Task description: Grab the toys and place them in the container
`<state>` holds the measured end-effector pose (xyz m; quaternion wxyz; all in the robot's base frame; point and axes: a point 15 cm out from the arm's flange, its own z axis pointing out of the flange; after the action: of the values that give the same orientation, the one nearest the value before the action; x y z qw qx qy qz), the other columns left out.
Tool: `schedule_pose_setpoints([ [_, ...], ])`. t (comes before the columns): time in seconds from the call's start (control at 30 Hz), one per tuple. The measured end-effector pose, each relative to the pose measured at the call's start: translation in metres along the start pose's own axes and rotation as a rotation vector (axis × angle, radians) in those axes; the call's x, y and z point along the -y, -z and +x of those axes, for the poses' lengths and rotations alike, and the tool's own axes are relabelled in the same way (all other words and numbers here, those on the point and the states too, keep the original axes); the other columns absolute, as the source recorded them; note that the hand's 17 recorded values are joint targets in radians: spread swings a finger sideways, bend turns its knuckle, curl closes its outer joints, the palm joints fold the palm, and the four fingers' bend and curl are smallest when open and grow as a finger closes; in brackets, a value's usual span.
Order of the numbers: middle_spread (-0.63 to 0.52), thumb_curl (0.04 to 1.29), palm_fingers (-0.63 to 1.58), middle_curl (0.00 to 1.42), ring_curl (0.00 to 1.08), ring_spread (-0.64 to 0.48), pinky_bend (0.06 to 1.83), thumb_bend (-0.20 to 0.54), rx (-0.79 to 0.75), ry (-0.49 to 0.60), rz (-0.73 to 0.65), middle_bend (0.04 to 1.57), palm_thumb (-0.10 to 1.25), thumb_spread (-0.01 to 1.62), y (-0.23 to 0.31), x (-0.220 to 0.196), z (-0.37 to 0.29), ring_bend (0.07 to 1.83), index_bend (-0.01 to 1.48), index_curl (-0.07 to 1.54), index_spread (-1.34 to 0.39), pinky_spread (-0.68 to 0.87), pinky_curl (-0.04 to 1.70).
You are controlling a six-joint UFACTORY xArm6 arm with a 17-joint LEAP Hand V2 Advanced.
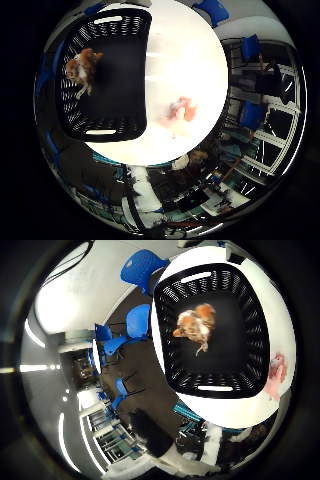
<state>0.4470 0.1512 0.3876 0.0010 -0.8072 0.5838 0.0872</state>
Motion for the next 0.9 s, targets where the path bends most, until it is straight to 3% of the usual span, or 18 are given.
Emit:
schedule_pose_setpoints([
  [0.2,0.13,0.26,-0.03,0.30,0.23,0.25,0.52,-0.015,-0.018,0.138,-0.020,0.22,0.31,1.13,0.015,-0.023,0.042,0.35,0.15,0.26,-0.38,0.44,0.35],
  [0.47,0.14,0.27,-0.03,0.31,0.23,0.24,0.46,-0.018,-0.203,0.226,-0.054,0.19,0.37,1.11,0.048,-0.068,0.141,0.29,0.15,0.24,-0.37,0.42,0.32],
  [0.63,0.12,0.27,-0.03,0.30,0.24,0.24,0.45,-0.018,-0.240,0.269,-0.126,0.18,0.40,1.10,0.033,-0.101,0.186,0.29,0.15,0.24,-0.37,0.41,0.32],
  [0.9,0.08,0.28,-0.02,0.30,0.25,0.22,0.44,-0.022,-0.363,0.369,-0.095,0.18,0.45,1.08,-0.012,-0.116,0.220,0.28,0.15,0.24,-0.38,0.40,0.32],
])
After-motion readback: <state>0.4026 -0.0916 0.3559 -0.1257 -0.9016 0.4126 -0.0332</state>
